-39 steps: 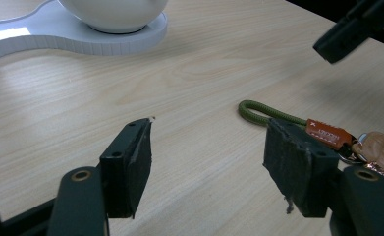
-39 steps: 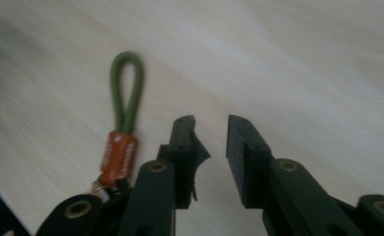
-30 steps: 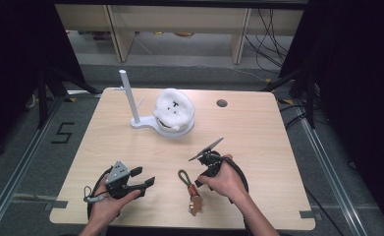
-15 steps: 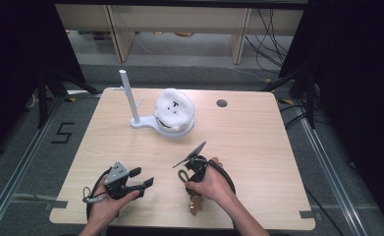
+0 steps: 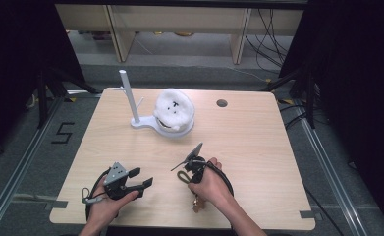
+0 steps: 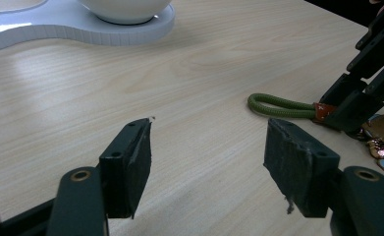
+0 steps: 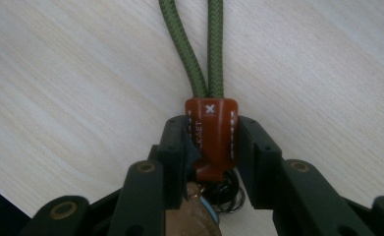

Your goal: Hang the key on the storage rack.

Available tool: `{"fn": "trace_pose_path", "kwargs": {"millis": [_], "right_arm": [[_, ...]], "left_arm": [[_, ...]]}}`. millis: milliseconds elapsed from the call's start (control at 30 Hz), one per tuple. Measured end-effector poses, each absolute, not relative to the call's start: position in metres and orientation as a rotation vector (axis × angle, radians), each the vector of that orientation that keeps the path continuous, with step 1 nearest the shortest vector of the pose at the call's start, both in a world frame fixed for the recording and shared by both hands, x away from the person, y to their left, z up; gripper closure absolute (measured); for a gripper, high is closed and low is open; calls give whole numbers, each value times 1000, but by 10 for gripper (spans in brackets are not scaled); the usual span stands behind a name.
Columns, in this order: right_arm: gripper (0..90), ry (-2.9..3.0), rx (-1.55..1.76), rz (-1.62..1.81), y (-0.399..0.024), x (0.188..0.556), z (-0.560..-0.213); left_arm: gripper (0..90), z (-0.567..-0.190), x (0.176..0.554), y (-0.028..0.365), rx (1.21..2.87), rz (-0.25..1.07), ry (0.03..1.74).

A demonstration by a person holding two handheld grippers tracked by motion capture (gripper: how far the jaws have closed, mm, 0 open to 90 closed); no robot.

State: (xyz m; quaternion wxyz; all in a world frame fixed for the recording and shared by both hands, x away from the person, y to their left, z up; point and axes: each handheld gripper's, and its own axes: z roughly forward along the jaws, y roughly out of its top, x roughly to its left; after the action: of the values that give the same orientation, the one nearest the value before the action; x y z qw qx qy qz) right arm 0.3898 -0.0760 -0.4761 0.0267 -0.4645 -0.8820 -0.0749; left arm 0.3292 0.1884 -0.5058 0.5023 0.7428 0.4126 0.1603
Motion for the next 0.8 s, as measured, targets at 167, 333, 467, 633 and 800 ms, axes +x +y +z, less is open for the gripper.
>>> {"fn": "trace_pose_path", "kwargs": {"millis": [167,333,467,633,800], "right_arm": [[691,-2683,-1481,-277,-86,391,-476],[694,-2670,-1493,-320,-92,392,-476],[696,-2648,-1525,-392,-97,391,-476],[696,-2646,-1527,-516,-102,390,-474],[697,-2650,-1453,-899,-109,387,-467]], "left_arm": [[341,-506,329,189,1795,390,1007],[341,-507,329,189,1800,391,1004],[342,-507,329,190,1793,388,1004],[343,-507,330,190,1776,377,1008],[344,-501,331,189,1753,368,1004]]}}
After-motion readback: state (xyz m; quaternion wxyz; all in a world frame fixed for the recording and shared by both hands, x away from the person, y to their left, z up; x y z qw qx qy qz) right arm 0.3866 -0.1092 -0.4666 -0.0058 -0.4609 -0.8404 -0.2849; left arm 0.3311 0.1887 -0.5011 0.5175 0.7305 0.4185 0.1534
